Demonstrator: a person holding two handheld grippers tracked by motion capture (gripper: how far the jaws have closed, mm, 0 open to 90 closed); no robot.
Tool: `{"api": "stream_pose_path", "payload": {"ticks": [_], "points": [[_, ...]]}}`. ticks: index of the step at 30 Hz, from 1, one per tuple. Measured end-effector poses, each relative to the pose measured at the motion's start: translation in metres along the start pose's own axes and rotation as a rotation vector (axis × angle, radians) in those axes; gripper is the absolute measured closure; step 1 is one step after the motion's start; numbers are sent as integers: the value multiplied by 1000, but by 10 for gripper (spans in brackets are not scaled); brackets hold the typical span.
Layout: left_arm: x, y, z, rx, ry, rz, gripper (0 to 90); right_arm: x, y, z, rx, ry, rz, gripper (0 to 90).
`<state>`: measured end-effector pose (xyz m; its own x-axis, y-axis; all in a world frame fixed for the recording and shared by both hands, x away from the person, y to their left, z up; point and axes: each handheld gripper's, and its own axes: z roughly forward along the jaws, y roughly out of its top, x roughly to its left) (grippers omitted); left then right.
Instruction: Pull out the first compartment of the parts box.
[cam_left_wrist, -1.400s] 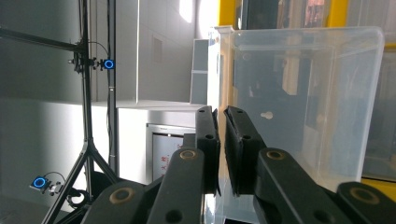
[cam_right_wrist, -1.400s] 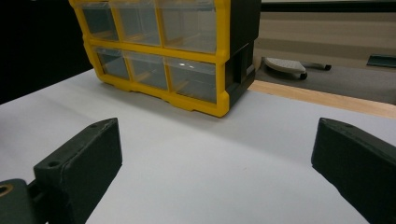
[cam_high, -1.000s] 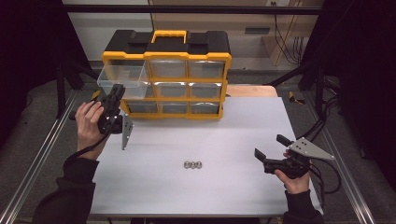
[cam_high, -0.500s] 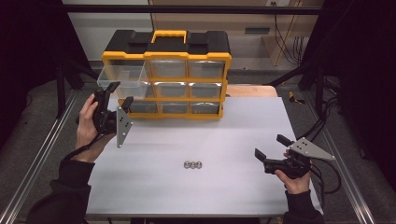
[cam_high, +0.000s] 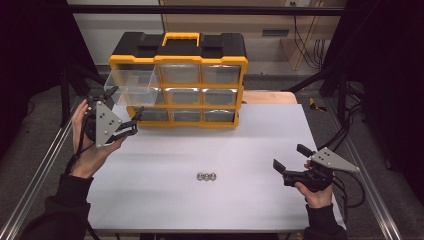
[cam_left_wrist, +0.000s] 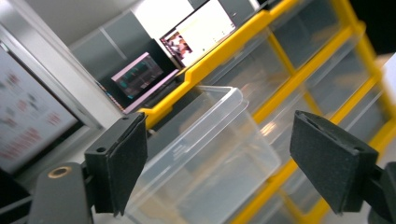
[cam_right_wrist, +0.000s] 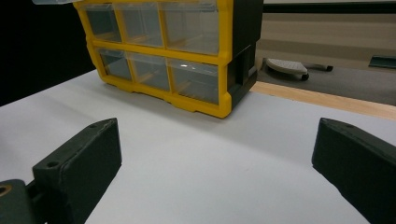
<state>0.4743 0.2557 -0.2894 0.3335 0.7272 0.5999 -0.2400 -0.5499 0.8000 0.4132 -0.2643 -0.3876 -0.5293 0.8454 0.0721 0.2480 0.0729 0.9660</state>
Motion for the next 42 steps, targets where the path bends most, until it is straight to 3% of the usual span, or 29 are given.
{"api": "stream_pose_path", "payload": {"ticks": [2, 3, 7, 14, 21, 24, 26, 34, 39, 42], "points": [[2, 0, -2, -9, -28, -78, 172, 0, 0, 0, 1, -1, 1, 19], [4, -1, -4, -14, -59, -150, 160, 0, 0, 0, 3, 1, 1, 17], [8, -7, -8, -4, -118, -288, 132, 0, 0, 0, 5, 1, 1, 15], [11, -17, -18, 11, -173, -425, 110, 1, 0, 0, 5, 3, -4, 14], [9, -30, -31, 30, -210, -501, 100, 2, -1, 3, 15, 8, -10, 13], [7, -34, -33, 38, -218, -513, 92, 3, -1, 3, 23, 13, -9, 12], [2, -40, -35, 50, -250, -539, 89, 3, -2, 4, 24, 12, -11, 12], [-14, -55, -31, 86, -324, -580, 69, 4, -3, 6, 46, 17, -22, 12], [-21, -60, -27, 121, -365, -587, 65, 4, -3, 7, 50, 22, -19, 12], [-30, -62, -24, 149, -411, -576, 65, 5, -4, 7, 54, 20, -22, 12]]}}
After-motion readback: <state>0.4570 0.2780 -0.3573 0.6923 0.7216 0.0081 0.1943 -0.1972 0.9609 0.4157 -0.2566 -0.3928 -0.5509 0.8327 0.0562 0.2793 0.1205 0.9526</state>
